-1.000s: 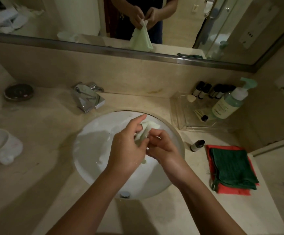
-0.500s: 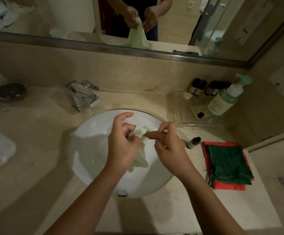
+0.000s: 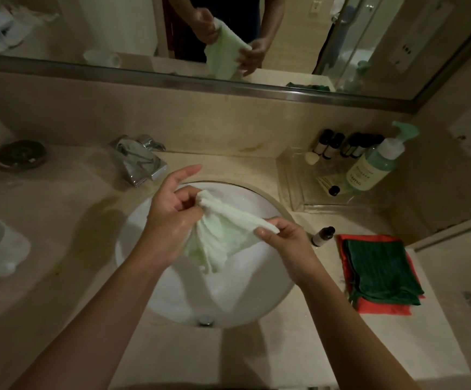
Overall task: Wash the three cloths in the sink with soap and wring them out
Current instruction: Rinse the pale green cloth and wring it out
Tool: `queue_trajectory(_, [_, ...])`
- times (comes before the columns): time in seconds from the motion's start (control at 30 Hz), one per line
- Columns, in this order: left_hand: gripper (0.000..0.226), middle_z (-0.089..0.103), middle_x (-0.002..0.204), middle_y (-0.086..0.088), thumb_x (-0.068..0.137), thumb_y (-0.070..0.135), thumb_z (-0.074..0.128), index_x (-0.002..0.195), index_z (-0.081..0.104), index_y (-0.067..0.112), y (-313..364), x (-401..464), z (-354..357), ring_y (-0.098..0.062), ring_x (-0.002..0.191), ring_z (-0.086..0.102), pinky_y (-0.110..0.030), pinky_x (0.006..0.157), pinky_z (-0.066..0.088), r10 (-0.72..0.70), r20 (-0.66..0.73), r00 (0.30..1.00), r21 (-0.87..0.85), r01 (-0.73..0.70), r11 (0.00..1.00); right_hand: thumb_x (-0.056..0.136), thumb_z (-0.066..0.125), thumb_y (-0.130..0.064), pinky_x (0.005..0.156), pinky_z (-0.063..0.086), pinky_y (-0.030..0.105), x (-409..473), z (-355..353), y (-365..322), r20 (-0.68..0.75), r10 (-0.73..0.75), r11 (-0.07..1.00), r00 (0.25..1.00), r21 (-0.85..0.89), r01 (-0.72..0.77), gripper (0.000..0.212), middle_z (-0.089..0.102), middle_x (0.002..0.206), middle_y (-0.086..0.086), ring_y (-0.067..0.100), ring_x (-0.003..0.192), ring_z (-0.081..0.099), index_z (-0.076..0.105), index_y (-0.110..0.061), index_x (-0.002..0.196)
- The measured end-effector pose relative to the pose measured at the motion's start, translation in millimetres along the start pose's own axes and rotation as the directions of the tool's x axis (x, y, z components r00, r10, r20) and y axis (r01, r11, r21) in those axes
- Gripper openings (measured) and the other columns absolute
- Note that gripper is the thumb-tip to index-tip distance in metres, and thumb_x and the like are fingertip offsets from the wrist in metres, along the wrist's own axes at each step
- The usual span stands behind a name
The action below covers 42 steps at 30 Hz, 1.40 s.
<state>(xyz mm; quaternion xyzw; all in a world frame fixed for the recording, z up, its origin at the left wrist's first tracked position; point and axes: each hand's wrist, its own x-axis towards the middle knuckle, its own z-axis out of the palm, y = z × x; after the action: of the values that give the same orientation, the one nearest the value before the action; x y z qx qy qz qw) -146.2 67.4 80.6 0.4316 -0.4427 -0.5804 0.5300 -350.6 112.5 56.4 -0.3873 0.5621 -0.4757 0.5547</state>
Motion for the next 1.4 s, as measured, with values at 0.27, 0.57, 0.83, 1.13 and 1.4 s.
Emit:
queue_trajectory(0.27, [0.059, 0.042, 0.110, 0.002, 0.075, -0.010, 0.061, 0.111, 0.046, 0.034, -34, 0, -20, -0.018, 0.087, 0.059, -0.021, 0.066, 0.046, -0.073, -0.400, 0.914, 0.429, 0.257, 0.866, 0.091, 0.065, -0.019, 0.066, 0.048, 0.030, 6, 16, -5, -0.004, -0.344, 0.769, 0.939, -0.576, 0.279, 0.003, 0.067, 0.078, 0.002, 0.010, 0.071, 0.060, 0.065, -0.017, 0.089])
queue_trajectory(0.57, [0.077, 0.058, 0.123, 0.008, 0.070, 0.055, 0.077, 0.137, 0.046, 0.033, -11, -2, 23, -0.010, 0.124, 0.047, -0.041, 0.118, 0.013, -0.225, 0.412, 0.883, 0.864, -0.299, 0.406, 0.081, 0.076, -0.024, 0.051, 0.028, 0.017, 12, 18, -22, 0.240, -0.264, 0.607, 0.934, -0.711, 0.354, 0.019, 0.043, 0.045, -0.014, 0.004, 0.046, 0.043, 0.068, -0.016, 0.097])
queue_trajectory(0.83, [0.030, 0.047, 0.060, 0.010, 0.082, 0.026, 0.076, 0.066, 0.050, 0.023, 0, -6, 29, -0.003, 0.057, 0.044, -0.019, 0.057, 0.035, -0.024, 0.510, 0.860, 0.585, -0.327, 0.742, 0.059, 0.086, -0.045, 0.078, 0.053, 0.052, -8, -21, -2, 0.262, -0.085, 0.930, 0.961, -0.325, 0.171, 0.076, 0.068, 0.103, 0.016, 0.031, 0.092, 0.067, 0.047, -0.015, 0.115])
queue_trajectory(1.13, [0.033, 0.049, 0.068, -0.004, 0.088, 0.033, 0.066, 0.079, 0.052, 0.004, -7, -14, 46, -0.015, 0.065, 0.048, -0.031, 0.063, 0.038, -0.120, 0.304, 0.945, 0.386, -0.007, 0.923, 0.068, 0.084, -0.032, 0.086, 0.055, 0.037, -51, -54, 49, -0.057, 0.011, 0.962, 0.998, 0.273, 0.005, 0.053, 0.070, 0.112, 0.015, 0.027, 0.104, 0.067, 0.069, -0.007, 0.111])
queue_trajectory(1.4, [0.032, 0.071, 0.098, -0.013, 0.077, 0.028, 0.071, 0.097, 0.063, 0.005, -61, -54, 109, -0.028, 0.092, 0.068, -0.042, 0.083, 0.050, -0.536, 0.319, 0.782, -0.048, 0.578, 0.815, 0.079, 0.062, -0.025, 0.061, 0.056, 0.029, -98, -116, 42, -0.428, 0.048, 0.960, 0.902, 0.269, 0.076, 0.019, 0.074, 0.080, 0.006, 0.018, 0.073, 0.071, 0.070, -0.009, 0.085])
